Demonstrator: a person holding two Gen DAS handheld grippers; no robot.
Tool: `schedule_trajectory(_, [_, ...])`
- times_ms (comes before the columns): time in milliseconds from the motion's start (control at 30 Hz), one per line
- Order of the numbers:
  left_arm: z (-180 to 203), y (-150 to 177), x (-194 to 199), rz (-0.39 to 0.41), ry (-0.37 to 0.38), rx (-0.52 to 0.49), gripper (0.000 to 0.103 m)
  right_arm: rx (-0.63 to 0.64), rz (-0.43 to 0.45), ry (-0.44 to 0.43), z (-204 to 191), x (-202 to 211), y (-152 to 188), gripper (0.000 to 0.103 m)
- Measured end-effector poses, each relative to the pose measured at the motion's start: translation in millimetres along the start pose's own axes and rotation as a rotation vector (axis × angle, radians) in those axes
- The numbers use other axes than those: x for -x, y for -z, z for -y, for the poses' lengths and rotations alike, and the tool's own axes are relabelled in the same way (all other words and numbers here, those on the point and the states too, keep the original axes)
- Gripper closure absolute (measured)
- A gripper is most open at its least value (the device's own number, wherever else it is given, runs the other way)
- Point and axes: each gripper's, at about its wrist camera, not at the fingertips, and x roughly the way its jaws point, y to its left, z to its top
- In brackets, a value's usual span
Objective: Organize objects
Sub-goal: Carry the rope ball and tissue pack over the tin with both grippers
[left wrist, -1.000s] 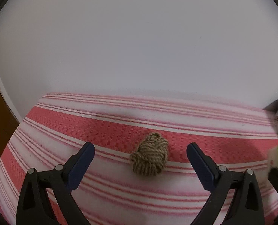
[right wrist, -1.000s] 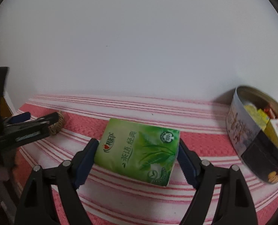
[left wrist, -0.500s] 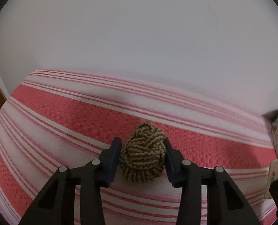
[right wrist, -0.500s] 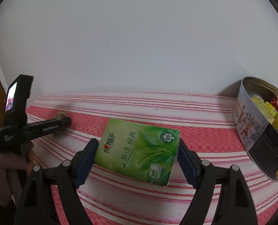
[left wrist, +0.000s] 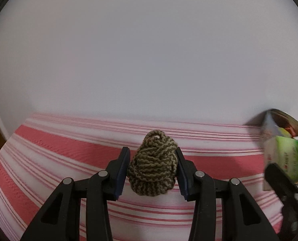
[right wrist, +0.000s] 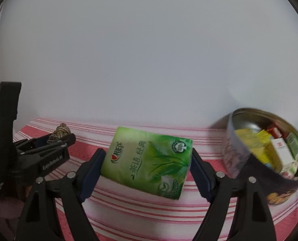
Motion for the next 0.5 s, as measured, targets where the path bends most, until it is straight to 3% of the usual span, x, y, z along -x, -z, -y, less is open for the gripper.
schedule_trajectory(200, [54.6, -3.6, 15.6, 0.020, 0.052, -0.040, 0.057, 0.005, 0.036, 0.056, 35.7, 19.2, 1.1, 0.020])
schedule_trajectory(500, [99.1, 0.1, 32.6, 0.036, 0.088, -0.079, 0.057, -0.042, 0.057, 0.117, 90.4, 44.9, 2.3, 0.020])
